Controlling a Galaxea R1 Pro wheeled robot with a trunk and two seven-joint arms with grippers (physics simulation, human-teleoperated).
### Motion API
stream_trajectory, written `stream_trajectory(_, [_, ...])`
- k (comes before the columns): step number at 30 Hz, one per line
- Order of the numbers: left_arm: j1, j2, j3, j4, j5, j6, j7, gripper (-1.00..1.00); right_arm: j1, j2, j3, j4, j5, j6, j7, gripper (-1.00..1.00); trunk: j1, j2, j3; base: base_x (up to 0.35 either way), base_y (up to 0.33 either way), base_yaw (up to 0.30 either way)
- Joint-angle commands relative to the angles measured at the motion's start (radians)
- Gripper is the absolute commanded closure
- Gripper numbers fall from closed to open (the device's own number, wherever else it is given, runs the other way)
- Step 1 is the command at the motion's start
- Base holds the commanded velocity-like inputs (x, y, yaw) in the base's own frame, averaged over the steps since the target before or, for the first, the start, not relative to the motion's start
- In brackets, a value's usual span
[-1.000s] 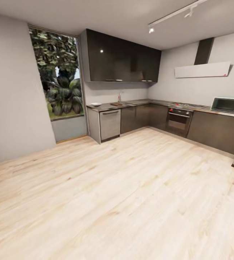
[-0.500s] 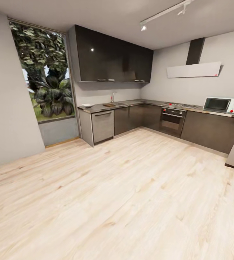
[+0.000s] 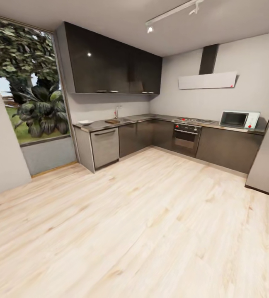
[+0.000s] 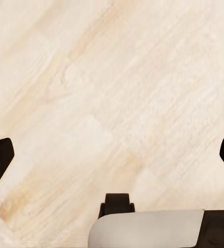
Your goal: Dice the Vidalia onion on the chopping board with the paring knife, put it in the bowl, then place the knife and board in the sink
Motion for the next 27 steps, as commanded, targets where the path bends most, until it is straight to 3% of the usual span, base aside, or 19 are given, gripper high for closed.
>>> stream_trajectory(1, [0.0,0.0,0.0,-0.001,0.0,-0.002,0.0,-1.0,0.0,0.0,0.0,0.0,-0.001,-0.002,-0.001,-1.0,0.001,0.0,-0.001,0.298,0.0,-0.195])
stream_trajectory(9, [0.0,0.0,0.0,-0.001,0.0,-0.002,0.0,-1.0,0.0,0.0,0.0,0.0,0.0,-0.002,-0.001,-1.0,0.001,0.0,-0.001,0.298,0.0,-0.149])
stream_trajectory(27, [0.0,-0.001,0.0,0.0,0.0,-0.002,0.0,-1.0,0.0,0.0,0.0,0.0,-0.001,-0.002,-0.001,-1.0,0.001,0.0,-0.001,0.299,0.0,-0.006])
